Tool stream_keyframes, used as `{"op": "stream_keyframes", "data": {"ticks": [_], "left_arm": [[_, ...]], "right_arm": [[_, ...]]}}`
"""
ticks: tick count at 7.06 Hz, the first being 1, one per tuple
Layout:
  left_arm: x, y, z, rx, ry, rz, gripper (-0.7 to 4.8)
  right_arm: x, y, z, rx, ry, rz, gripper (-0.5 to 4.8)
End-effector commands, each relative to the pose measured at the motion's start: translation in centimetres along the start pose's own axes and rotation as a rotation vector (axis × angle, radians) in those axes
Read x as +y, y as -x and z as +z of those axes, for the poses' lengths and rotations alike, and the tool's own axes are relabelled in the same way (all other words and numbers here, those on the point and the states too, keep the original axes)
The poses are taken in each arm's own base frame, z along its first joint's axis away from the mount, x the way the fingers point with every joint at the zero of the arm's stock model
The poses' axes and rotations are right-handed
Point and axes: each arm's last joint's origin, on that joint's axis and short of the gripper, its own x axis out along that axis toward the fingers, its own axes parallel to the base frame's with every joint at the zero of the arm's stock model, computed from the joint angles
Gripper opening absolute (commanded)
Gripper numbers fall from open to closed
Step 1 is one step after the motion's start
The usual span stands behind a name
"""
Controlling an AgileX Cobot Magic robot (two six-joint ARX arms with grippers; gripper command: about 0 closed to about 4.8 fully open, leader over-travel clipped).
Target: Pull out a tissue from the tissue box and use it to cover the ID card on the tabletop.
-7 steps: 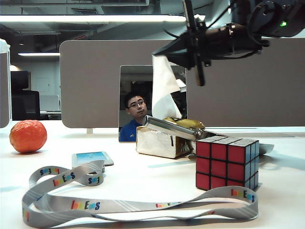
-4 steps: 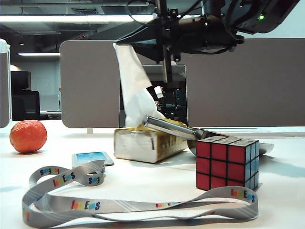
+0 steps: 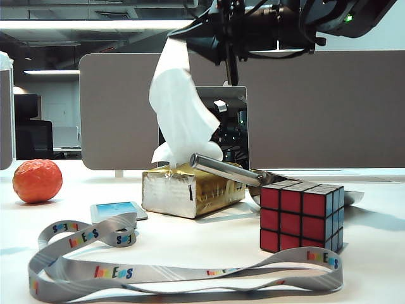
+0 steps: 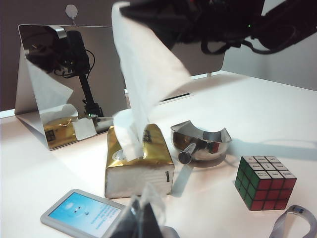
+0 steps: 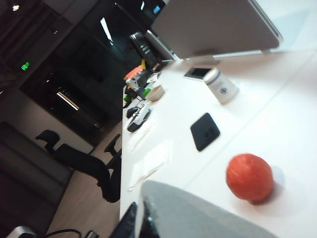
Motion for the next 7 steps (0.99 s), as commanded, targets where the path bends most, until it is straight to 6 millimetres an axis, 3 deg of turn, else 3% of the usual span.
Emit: {"op": "stream_keyframes", "data": {"ticks": [1, 2, 3, 4, 7], "left_arm": [[0.0, 0.0, 0.1, -0.003, -0.001, -0.003, -0.06], [0.0, 0.0, 0.1, -0.003, 0.000, -0.003, -0.06], [0.0, 0.0, 0.1, -0.003, 0.000, -0.003, -0.06], [0.0, 0.0, 0.1, -0.003, -0.001, -0.004, -0.06], [0.0, 0.0, 0.1, -0.003, 0.000, -0.004, -0.06]], "right_arm": [[2.9, -2.7, 0.0, 0.162, -0.066, 0.126, -0.06], [2.7, -4.4, -4.7, 0.396, -0.195, -0.002, -0.06], [2.4, -4.8, -6.0, 0.449, -0.240, -0.041, -0.06], [1.1, -6.9, -9.5, 0.508, -0.283, -0.112, -0.06], [-1.3, -7.4, -11.2, 0.498, -0.298, -0.214, -0.06]]}}
